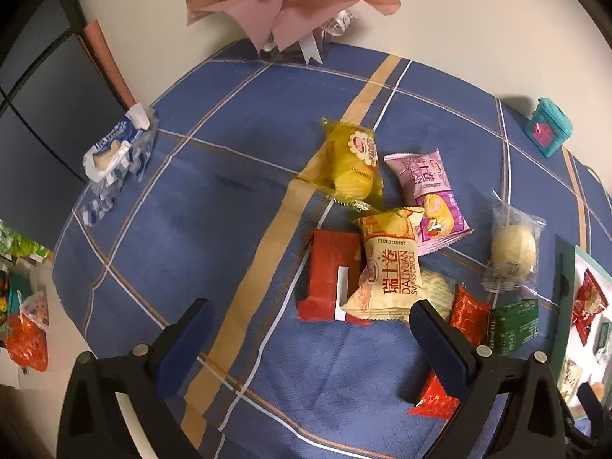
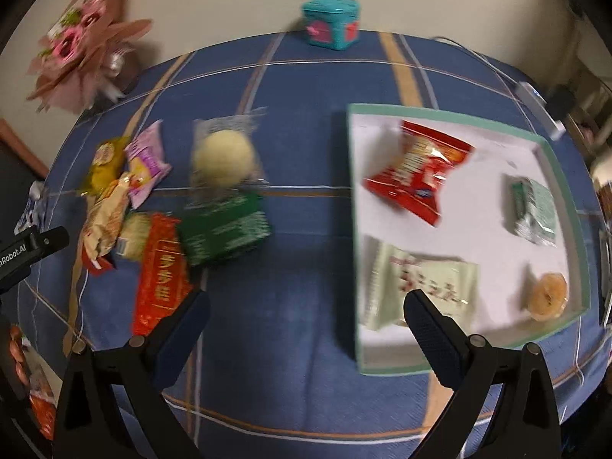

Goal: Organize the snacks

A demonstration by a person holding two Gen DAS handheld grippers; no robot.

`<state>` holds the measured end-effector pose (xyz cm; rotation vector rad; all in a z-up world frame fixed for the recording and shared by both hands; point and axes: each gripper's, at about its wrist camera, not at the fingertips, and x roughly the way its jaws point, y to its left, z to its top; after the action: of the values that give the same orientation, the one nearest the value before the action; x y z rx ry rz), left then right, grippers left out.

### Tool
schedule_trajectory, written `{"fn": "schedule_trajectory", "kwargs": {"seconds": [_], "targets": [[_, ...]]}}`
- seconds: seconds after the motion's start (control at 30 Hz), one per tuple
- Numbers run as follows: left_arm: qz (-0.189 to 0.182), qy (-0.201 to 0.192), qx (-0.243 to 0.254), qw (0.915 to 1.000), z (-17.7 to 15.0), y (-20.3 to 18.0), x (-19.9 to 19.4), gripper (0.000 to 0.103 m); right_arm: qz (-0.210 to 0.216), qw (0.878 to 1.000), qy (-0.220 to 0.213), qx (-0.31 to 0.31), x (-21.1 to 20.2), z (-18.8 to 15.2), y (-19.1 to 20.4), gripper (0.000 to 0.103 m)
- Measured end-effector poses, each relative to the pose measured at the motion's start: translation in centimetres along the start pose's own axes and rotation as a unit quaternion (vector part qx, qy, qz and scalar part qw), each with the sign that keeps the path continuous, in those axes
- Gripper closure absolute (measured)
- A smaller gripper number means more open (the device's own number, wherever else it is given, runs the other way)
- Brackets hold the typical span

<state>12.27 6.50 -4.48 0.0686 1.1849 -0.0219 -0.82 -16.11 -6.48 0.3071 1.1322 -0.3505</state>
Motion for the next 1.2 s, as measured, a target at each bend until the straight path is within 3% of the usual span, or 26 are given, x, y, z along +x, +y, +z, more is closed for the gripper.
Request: {"fn": "schedule_trajectory", "kwargs": {"seconds": [0.4,0.63,1.2], "targets": [[-0.059,0.052,0.005,0.9969,-0.5,-2.8,1.9,0.0,0.019,0.998,0.004,-0.056,2.5,1.9,3.4,0.002],[-0.05,0.07,-0.003,0.9963,-0.7,-4.0,3.0,0.0,0.029,0.996,0.012,-0.08,3.9,2.7,4.4,0.002],[-0.067,0.124,-0.032,0.9895,-0.9,-4.3,6.8,0.0,0.036,0.994,0.039,-0.095,7.8,4.0,5.5,0.002]]}}
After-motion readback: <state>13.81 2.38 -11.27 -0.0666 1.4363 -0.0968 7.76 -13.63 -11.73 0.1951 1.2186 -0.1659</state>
